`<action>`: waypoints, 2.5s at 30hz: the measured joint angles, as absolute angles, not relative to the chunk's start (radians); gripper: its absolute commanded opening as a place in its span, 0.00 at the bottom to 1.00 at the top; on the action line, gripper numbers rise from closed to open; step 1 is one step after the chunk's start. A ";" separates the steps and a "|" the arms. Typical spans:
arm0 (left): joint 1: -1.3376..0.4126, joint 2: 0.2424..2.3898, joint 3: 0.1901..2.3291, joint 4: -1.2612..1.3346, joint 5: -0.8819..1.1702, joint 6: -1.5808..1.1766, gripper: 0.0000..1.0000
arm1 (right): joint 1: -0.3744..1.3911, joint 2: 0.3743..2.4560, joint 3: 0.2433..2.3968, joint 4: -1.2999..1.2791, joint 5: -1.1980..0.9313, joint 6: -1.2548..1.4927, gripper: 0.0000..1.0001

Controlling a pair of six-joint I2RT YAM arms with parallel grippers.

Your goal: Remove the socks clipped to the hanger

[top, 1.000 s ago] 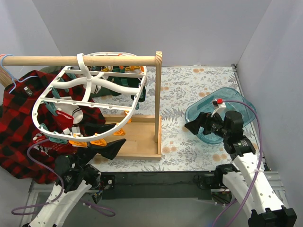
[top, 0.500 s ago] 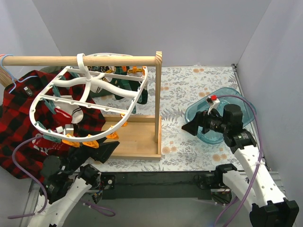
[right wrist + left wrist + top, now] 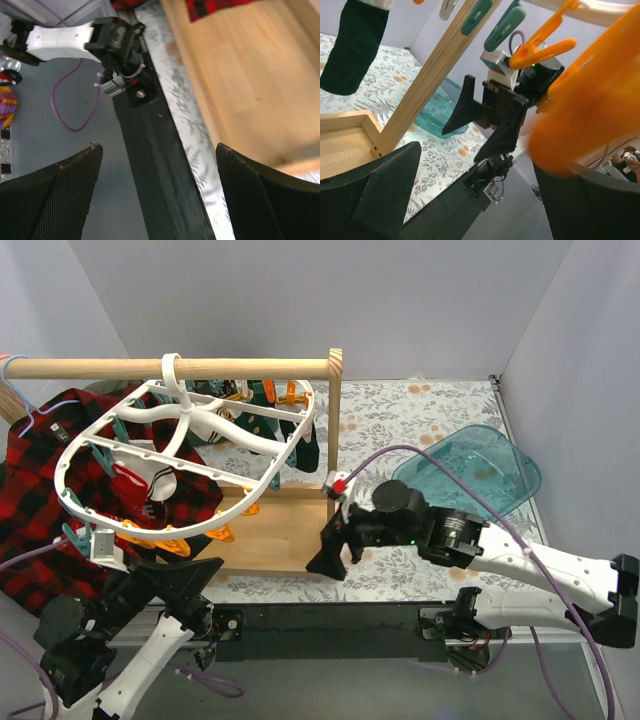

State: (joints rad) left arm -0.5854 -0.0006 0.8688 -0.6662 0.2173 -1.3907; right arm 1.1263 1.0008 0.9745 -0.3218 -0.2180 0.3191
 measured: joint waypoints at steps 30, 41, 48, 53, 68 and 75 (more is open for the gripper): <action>-0.584 0.001 1.416 -1.288 -0.336 -1.590 0.90 | 1.441 2.006 1.261 0.953 0.245 0.169 0.98; -0.584 0.001 1.607 -1.317 -0.362 -1.510 0.91 | 1.443 2.231 1.591 0.958 0.275 0.083 0.98; -0.584 0.001 1.624 -1.318 -0.387 -1.449 0.90 | 1.460 2.331 1.764 0.903 0.278 0.041 0.98; -0.585 0.001 1.635 -1.336 -0.405 -1.427 0.82 | 1.468 2.398 1.877 0.868 0.257 0.009 0.92; -0.589 0.001 1.656 -1.359 -0.454 -1.393 0.69 | 1.495 2.443 1.966 0.821 0.167 -0.009 0.01; -0.590 0.001 1.646 -1.361 -0.466 -1.375 0.68 | 1.508 2.309 1.768 0.806 0.133 -0.004 0.01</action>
State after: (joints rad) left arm -0.5900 0.0010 1.6463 -1.3609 -0.4656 -1.3750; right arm 1.5078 2.3093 1.7676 0.8059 0.1329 -0.0036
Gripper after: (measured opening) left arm 0.683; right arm 0.021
